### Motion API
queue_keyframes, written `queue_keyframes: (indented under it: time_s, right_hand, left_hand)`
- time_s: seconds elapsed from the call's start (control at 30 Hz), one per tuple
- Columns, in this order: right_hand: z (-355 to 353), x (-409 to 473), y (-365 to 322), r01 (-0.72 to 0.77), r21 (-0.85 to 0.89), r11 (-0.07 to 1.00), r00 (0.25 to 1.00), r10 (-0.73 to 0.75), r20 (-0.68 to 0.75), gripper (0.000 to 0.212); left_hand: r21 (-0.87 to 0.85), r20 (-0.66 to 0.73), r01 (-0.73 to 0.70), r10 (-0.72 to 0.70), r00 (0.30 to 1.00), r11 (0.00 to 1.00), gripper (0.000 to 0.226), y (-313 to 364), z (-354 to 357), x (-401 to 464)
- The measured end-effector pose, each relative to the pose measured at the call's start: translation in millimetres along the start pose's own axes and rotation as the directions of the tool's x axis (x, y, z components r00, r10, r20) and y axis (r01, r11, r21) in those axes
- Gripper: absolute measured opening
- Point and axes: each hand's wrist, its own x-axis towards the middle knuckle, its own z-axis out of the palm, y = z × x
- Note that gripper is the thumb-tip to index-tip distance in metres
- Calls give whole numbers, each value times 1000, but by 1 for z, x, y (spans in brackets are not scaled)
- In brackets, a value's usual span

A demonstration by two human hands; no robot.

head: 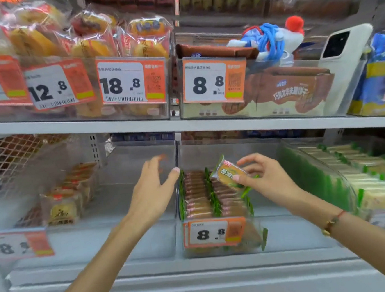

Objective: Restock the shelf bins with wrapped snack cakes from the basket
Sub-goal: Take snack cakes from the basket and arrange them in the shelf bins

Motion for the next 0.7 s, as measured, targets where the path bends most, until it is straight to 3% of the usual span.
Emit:
queue_keyframes:
  time_s: [0.07,0.23,0.43,0.7]
  right_hand:
    - [15,38,6,44,-144,989,999,-43,14,25]
    - [69,122,29,149,-382,912,989,-130,76,19]
    - [110,161,48,237,-495,836,971,-211,109,16]
    - [113,166,70,421,-727,542,861,-490,133,20]
  left_hand:
    - [-37,130,63,-57,990,997,57,-8,7,11]
    - [-341,243,121,-37,969,932,32,-21,11,20]
    - [-416,230,115,-18,973,902,41,-30,11,23]
    - [-434,190,97,-15,982,896,36,-34,17,26]
